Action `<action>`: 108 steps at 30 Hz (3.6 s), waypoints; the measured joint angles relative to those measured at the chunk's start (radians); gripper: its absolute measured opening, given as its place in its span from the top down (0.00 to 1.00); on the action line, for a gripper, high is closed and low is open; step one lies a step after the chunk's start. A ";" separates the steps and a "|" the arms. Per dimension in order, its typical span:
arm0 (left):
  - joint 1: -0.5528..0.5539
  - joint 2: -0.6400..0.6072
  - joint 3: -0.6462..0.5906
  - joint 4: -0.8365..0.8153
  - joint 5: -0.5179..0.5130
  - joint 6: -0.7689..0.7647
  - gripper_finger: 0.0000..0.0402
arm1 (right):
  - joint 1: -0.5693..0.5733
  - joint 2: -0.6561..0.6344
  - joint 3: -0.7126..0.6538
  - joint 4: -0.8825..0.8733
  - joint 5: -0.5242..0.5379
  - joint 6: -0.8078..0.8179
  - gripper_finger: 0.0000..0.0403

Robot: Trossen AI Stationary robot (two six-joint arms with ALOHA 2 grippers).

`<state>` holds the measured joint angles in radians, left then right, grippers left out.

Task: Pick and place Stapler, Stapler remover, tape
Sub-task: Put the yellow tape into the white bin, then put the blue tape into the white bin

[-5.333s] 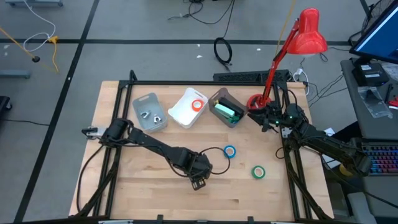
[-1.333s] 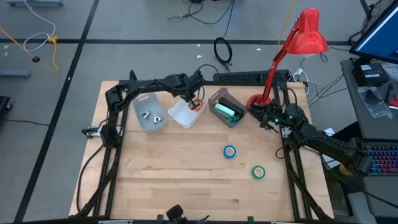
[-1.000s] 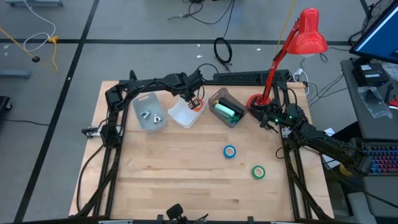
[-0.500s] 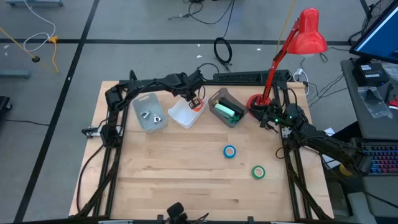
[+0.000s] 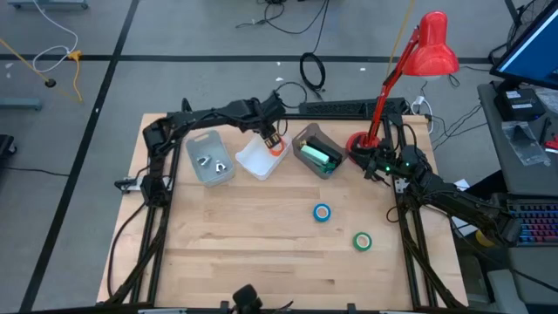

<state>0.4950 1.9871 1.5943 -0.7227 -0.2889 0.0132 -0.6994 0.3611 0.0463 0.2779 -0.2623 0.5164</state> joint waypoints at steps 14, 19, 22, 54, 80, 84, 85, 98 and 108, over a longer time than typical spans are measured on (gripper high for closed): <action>-0.092 -0.222 0.024 -0.030 0.058 -0.190 0.62 | 0.000 -0.001 0.000 0.014 -0.005 -0.001 0.61; -0.186 -0.306 0.024 -0.039 0.125 -0.263 0.62 | 0.000 -0.001 0.000 0.093 -0.071 -0.001 0.61; -0.248 -0.343 0.024 -0.075 0.169 -0.278 0.62 | 0.001 -0.001 0.000 0.149 -0.126 -0.001 0.61; -0.590 -0.739 -0.591 0.284 0.069 -0.573 0.62 | 0.481 0.124 0.437 -0.312 -0.081 -0.216 0.61; -0.591 -1.179 -1.027 0.466 0.074 -0.536 0.62 | 0.877 0.946 0.930 -0.878 0.161 -0.108 0.62; -0.591 -1.179 -1.026 0.463 0.080 -0.511 0.62 | 0.871 1.033 0.977 -0.923 0.187 -0.041 0.62; -0.591 -1.179 -1.026 0.465 0.080 -0.507 0.62 | 0.870 1.052 0.987 -0.935 0.187 -0.020 0.62; -0.588 -1.178 -1.026 0.450 0.082 -0.453 0.62 | 0.809 1.177 1.027 -1.012 0.187 0.324 0.62; -0.586 -1.178 -1.026 0.434 0.082 -0.448 0.62 | 0.779 1.177 1.027 -1.024 0.213 0.475 0.62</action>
<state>-0.0910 0.8089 0.5682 -0.2886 -0.2067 -0.4351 0.0792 1.5379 1.0733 -0.7457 -0.0490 0.9911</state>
